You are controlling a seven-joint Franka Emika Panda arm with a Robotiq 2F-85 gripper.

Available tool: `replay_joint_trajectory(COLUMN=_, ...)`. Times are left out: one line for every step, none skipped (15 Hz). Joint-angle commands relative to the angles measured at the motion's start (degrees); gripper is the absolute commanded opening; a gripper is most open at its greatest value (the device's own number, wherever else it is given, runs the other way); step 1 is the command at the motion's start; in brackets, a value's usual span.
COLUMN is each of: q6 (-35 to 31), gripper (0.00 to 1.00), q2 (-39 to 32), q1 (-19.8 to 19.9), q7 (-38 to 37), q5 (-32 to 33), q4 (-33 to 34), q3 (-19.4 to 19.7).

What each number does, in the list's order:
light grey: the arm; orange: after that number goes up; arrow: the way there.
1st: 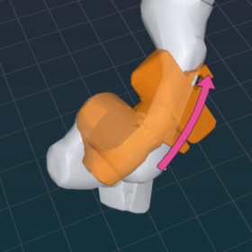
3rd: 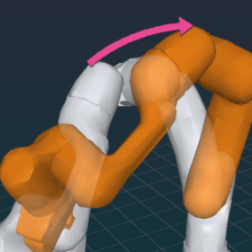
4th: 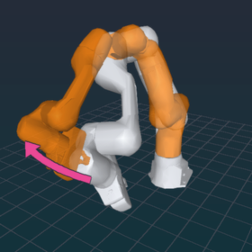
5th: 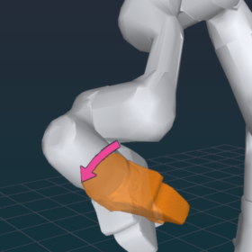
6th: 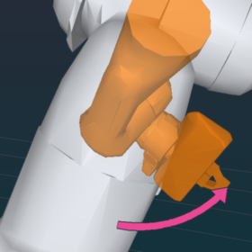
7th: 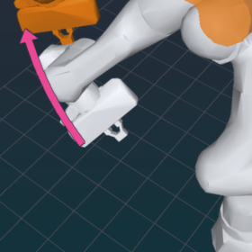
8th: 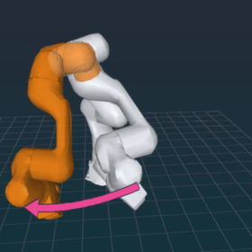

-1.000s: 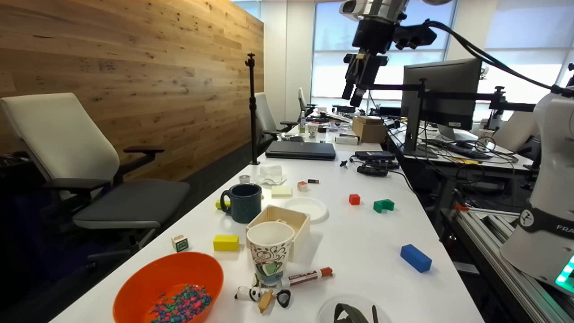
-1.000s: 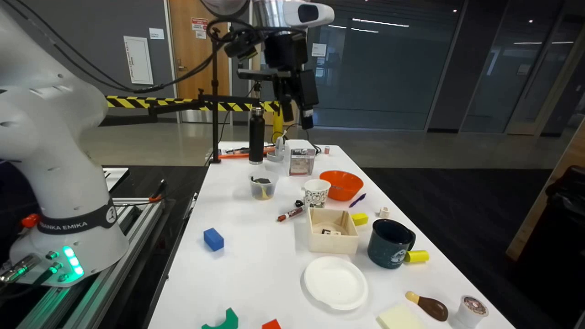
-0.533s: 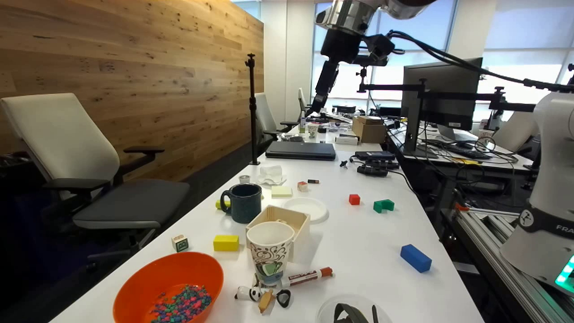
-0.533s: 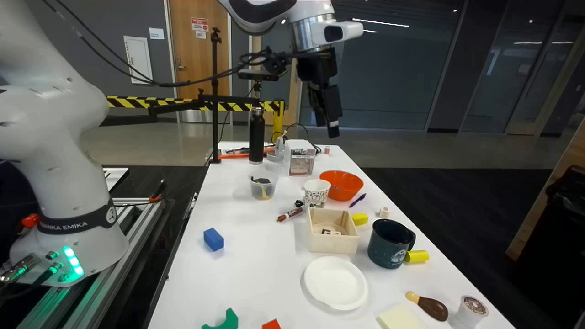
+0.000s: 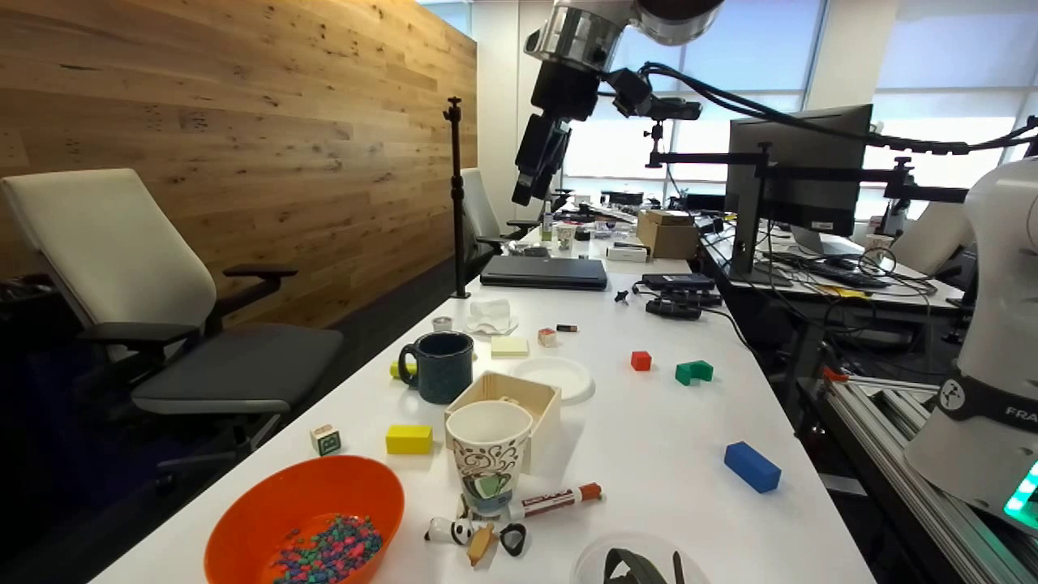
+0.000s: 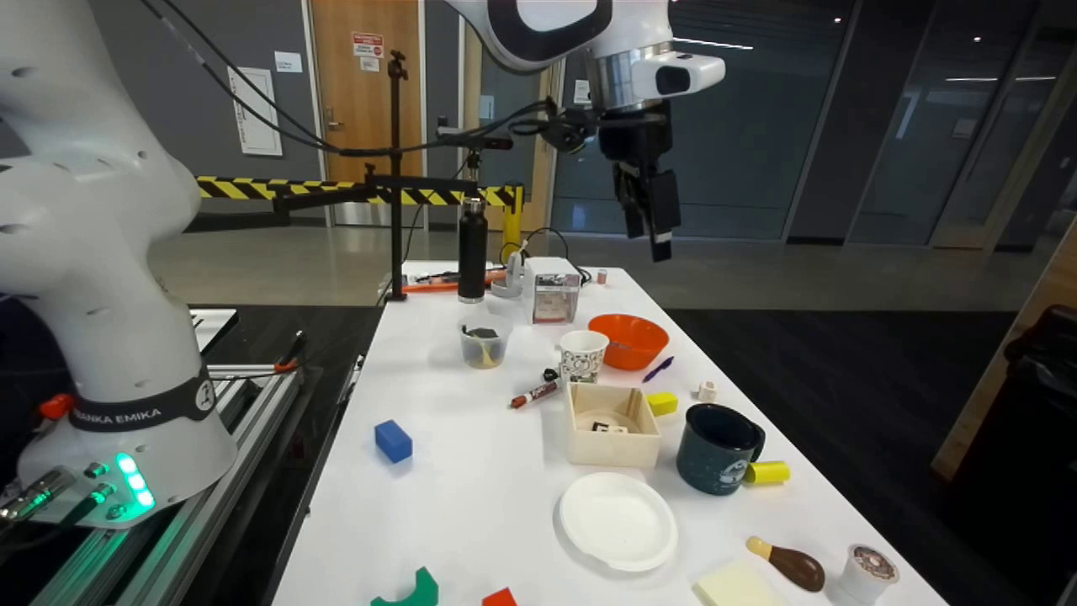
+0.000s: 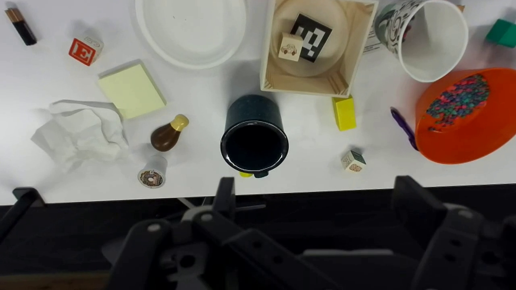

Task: Take one cube out of the box and place it on the tabletop.

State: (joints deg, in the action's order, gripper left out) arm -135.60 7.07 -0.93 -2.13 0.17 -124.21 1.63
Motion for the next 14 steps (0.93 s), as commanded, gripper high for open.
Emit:
replay_joint_trajectory(q6=-0.33, gripper=1.0, q2=0.76, q1=0.0, q7=-0.03, q5=0.66, q4=-0.76, q3=-1.33)
replay_joint_trajectory(q6=-0.2, gripper=1.0, q2=0.27, q1=-0.15, q7=0.35, q5=0.45, q4=-0.02, q3=-1.58)
replay_joint_trajectory(q6=-0.18, gripper=1.0, q2=-0.21, q1=-0.25, q7=0.58, q5=0.34, q4=0.27, q3=-1.89)
replay_joint_trajectory(q6=-0.07, gripper=1.0, q2=-0.45, q1=-0.41, q7=1.09, q5=-0.27, q4=0.19, q3=-2.09)
replay_joint_trajectory(q6=-0.21, gripper=1.0, q2=-0.72, q1=-0.45, q7=0.94, q5=-0.26, q4=0.02, q3=-2.34)
replay_joint_trajectory(q6=-0.41, gripper=1.0, q2=-1.42, q1=-0.59, q7=1.19, q5=-0.92, q4=-0.02, q3=-2.44)
replay_joint_trajectory(q6=-0.33, gripper=1.0, q2=-2.17, q1=-0.63, q7=1.36, q5=-1.08, q4=0.25, q3=-2.5)
replay_joint_trajectory(q6=-0.32, gripper=1.0, q2=-3.13, q1=-0.62, q7=1.38, q5=-1.54, q4=0.62, q3=-2.41)
replay_joint_trajectory(q6=0.03, gripper=1.0, q2=-4.05, q1=-0.56, q7=1.66, q5=-2.11, q4=0.98, q3=-2.25)
replay_joint_trajectory(q6=0.59, gripper=1.0, q2=-5.2, q1=-0.42, q7=1.69, q5=-2.29, q4=1.69, q3=-2.13)
replay_joint_trajectory(q6=0.82, gripper=1.0, q2=-6.2, q1=-0.31, q7=1.93, q5=-2.43, q4=2.09, q3=-2.02)
replay_joint_trajectory(q6=1.04, gripper=1.0, q2=-7.13, q1=-0.24, q7=2.06, q5=-2.61, q4=2.39, q3=-1.95)
replay_joint_trajectory(q6=1.43, gripper=1.0, q2=-7.99, q1=-0.2, q7=2.37, q5=-3.05, q4=2.7, q3=-1.91)
replay_joint_trajectory(q6=1.74, gripper=1.0, q2=-8.87, q1=-0.18, q7=2.51, q5=-3.21, q4=3.04, q3=-1.95)
